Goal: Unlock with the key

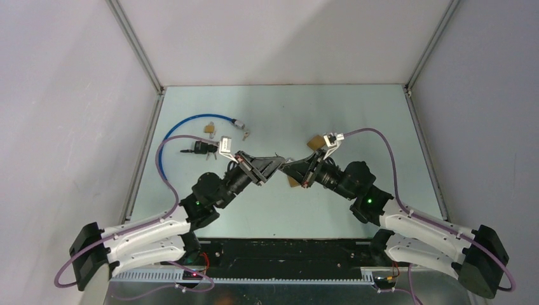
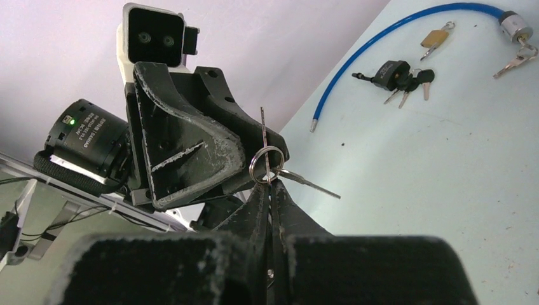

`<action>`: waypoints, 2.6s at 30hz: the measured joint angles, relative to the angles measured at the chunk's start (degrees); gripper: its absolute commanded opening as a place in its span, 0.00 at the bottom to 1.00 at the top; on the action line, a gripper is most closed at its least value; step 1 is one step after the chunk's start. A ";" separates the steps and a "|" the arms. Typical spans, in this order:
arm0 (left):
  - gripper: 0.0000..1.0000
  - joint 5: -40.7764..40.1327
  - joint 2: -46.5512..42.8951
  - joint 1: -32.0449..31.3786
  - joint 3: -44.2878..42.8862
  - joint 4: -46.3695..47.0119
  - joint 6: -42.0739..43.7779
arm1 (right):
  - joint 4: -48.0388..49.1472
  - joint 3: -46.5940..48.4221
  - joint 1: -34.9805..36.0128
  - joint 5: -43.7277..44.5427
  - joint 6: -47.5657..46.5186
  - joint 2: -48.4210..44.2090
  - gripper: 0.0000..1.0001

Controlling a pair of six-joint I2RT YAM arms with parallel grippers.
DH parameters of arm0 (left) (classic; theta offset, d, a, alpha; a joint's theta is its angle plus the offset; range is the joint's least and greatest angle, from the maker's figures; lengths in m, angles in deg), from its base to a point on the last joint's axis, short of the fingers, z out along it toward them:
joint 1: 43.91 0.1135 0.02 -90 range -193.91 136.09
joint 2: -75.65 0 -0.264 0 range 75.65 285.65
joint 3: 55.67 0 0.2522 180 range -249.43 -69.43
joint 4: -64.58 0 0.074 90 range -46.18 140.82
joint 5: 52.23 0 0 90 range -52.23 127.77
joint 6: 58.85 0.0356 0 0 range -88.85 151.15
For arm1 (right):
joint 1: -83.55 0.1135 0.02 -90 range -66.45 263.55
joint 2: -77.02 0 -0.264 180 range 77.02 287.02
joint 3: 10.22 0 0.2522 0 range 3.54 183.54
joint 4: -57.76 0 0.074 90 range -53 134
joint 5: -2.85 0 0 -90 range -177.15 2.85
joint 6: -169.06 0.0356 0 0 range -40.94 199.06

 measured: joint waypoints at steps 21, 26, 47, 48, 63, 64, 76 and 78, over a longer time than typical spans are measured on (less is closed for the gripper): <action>0.00 5.22 0.94 1.27 -0.55 3.02 4.37 | -5.51 -0.11 -2.99 -2.08 1.57 -4.68 0.51; 0.00 11.76 0.20 4.22 -0.57 1.88 6.38 | -15.98 1.33 -8.00 -2.12 -2.49 -9.88 0.56; 0.00 35.32 4.00 6.62 -10.93 -17.59 21.31 | -33.48 17.99 -13.14 -24.50 -12.61 0.28 0.41; 0.00 35.74 4.13 6.62 -11.10 -17.90 21.42 | -33.42 17.99 -13.14 -25.24 -12.57 0.42 0.40; 0.00 37.09 5.20 6.62 -11.37 -18.84 21.92 | -27.61 17.49 -14.19 -28.83 -10.10 -3.19 0.42; 0.00 37.09 5.22 6.62 -11.37 -18.93 21.92 | -27.08 17.49 -14.19 -29.27 -10.01 -3.30 0.41; 0.00 38.27 5.22 6.62 -11.47 -19.19 21.90 | -25.75 16.04 -13.92 -32.28 -9.90 -0.42 0.36; 0.00 38.29 5.22 6.62 -11.69 -19.23 21.88 | -25.77 15.74 -13.79 -32.54 -9.92 0.28 0.34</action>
